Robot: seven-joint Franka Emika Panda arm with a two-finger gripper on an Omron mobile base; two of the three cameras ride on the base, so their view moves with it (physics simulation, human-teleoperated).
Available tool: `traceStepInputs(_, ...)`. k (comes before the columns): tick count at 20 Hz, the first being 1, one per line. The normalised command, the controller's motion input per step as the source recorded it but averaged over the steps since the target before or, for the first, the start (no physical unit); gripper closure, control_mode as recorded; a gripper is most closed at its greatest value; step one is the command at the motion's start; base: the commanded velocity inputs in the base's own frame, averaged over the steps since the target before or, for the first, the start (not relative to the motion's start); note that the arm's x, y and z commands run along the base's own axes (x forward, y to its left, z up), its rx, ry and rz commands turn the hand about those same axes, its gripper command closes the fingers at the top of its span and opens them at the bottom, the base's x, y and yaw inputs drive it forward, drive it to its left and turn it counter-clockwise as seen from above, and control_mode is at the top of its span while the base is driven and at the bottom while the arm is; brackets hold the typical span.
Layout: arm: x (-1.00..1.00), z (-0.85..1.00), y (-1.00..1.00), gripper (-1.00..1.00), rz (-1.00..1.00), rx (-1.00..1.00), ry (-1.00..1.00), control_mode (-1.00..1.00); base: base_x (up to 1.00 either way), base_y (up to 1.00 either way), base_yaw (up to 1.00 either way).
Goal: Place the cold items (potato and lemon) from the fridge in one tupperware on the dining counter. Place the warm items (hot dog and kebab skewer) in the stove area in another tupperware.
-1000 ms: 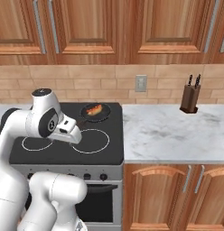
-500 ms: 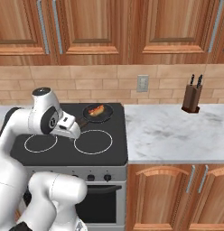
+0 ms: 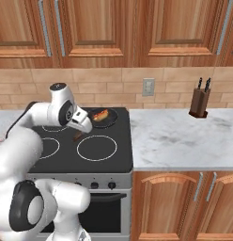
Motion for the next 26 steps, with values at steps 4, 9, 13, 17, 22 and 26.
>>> traceStepInputs(4, 1.0, 0.03, 0.0, -1.0, -0.12, 0.02, 0.0, -1.0, 0.0, 0.0, 0.0)
traceStepInputs(9, 1.0, 0.29, 0.0, -1.0, -0.12, 0.03, 0.18, -1.0, 0.0, 0.0, 0.0)
traceStepInputs(13, 1.0, -0.1, 0.0, -1.0, -0.17, 0.0, 0.06, -1.0, 0.0, 0.0, 0.0)
traceStepInputs(17, 1.0, -0.26, 0.0, -1.0, -0.16, 0.0, 0.01, -1.0, 0.0, 0.0, 0.0)
traceStepInputs(22, 0.81, -0.36, 0.0, -1.0, -0.16, 0.0, 0.0, -1.0, 0.0, 0.0, 0.0)
traceStepInputs(26, 0.53, -0.39, 0.0, -1.0, -0.13, 0.0, 0.01, -1.0, 0.0, 0.0, 0.0)
